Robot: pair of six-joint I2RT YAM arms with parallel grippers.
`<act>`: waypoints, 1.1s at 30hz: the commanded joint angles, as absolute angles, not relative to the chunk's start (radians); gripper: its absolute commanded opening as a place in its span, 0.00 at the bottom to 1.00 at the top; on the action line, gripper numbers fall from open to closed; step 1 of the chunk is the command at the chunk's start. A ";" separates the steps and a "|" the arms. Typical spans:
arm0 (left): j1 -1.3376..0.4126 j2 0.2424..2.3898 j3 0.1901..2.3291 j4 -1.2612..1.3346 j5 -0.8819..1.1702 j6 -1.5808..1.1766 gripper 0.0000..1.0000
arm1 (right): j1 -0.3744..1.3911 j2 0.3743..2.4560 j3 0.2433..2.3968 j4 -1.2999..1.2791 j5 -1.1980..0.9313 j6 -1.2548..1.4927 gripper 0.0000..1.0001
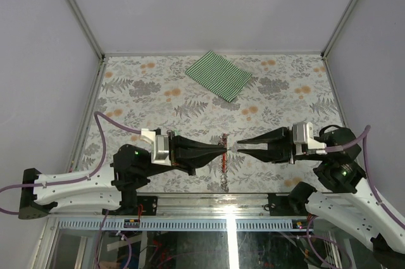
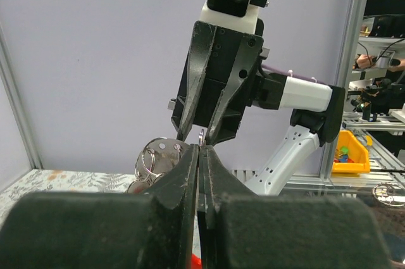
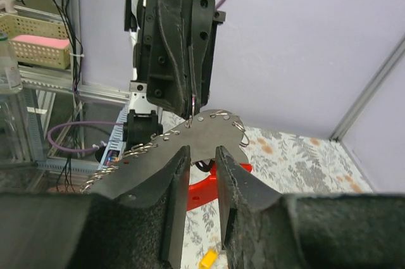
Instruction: Put the keys on the keyring
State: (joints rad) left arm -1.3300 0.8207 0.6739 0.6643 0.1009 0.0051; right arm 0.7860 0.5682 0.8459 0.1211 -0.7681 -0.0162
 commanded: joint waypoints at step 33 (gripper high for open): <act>-1.334 0.858 0.718 0.797 0.132 -0.010 0.00 | 0.794 0.645 0.836 0.363 -0.917 0.116 0.28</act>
State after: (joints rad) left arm -1.3300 0.8612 0.6743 0.7040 0.1249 -0.0051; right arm 0.7876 0.6346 0.8261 0.3038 -0.8925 0.1020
